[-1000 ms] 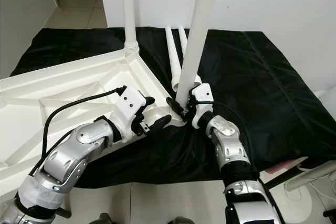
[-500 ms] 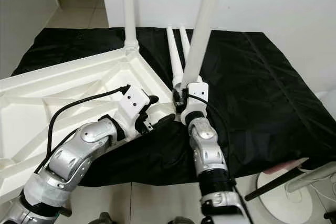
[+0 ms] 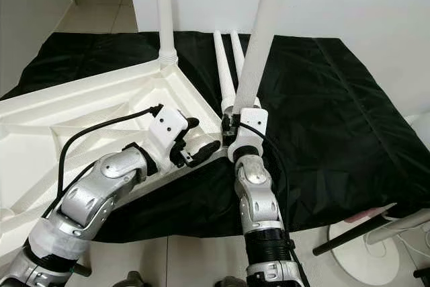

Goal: Building children table

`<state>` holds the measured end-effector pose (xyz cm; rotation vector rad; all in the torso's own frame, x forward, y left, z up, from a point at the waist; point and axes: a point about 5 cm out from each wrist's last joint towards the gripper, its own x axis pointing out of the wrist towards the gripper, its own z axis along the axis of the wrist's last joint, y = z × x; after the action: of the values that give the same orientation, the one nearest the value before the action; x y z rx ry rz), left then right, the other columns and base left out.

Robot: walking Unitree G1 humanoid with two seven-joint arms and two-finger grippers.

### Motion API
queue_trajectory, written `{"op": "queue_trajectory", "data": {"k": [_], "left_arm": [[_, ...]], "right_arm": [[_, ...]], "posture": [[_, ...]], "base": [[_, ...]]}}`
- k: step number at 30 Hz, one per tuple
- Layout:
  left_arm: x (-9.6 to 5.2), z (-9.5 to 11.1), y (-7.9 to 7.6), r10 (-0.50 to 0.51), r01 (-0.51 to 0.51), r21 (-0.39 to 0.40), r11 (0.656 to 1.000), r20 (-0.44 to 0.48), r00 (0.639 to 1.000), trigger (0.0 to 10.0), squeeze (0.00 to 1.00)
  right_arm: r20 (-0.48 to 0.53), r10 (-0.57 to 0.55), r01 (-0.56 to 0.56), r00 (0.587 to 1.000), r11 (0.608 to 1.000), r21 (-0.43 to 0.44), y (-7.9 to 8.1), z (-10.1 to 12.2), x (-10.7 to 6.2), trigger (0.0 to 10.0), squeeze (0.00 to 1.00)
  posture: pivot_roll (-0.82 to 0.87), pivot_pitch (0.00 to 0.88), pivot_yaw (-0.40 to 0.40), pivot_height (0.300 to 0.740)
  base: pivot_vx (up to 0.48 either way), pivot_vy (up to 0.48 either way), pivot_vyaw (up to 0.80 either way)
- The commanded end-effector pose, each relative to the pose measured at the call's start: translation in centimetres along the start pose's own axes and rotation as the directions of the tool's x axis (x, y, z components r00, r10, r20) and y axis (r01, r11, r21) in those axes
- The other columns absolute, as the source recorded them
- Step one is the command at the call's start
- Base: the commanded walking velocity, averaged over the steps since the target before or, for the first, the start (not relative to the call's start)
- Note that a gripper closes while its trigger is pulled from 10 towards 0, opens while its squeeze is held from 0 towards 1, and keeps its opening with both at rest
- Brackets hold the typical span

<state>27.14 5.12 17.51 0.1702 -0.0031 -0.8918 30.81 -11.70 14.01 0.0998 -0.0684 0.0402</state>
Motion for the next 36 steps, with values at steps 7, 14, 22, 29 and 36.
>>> {"op": "queue_trajectory", "data": {"k": [7,14,22,29,36], "left_arm": [[-0.7,0.1,-0.7,-0.064,0.064,0.016,0.998,0.017,0.998,10.0,0.00],[-0.9,0.1,-0.6,-0.062,0.062,0.017,0.998,0.019,0.998,10.0,0.00],[-0.3,0.6,-1.0,-0.086,0.085,0.027,0.996,0.040,0.996,10.0,0.00],[-0.2,0.6,-1.1,-0.092,0.090,0.034,0.995,0.040,0.995,10.0,0.00],[-0.1,0.7,-1.3,-0.093,0.091,0.035,0.995,0.044,0.995,10.0,0.00]], "right_arm": [[0.059,0.106,-0.105,0.993,0.994,-0.021,-1.7,0.9,-0.6,10.0,1.00],[-0.014,0.356,-0.356,0.934,0.928,-0.107,-4.4,0.2,-0.5,10.0,0.00],[-0.088,0.532,-0.539,0.842,0.827,-0.159,-5.2,0.0,1.5,10.0,0.00],[-0.139,0.578,-0.594,0.804,0.784,-0.180,-4.8,-0.5,2.4,10.0,0.00],[-0.180,0.611,-0.637,0.771,0.749,-0.183,-4.2,-1.2,2.9,10.0,0.00]], "posture": [[-0.05,0.000,-0.015,0.740],[-0.04,0.000,-0.018,0.740],[-0.04,0.000,-0.008,0.740],[-0.04,0.000,-0.007,0.740],[-0.03,0.000,-0.009,0.740]], "base": [[0.000,0.000,0.00],[0.000,0.000,0.00],[0.000,0.000,0.00],[0.000,0.000,0.00],[0.000,0.000,0.00]]}}
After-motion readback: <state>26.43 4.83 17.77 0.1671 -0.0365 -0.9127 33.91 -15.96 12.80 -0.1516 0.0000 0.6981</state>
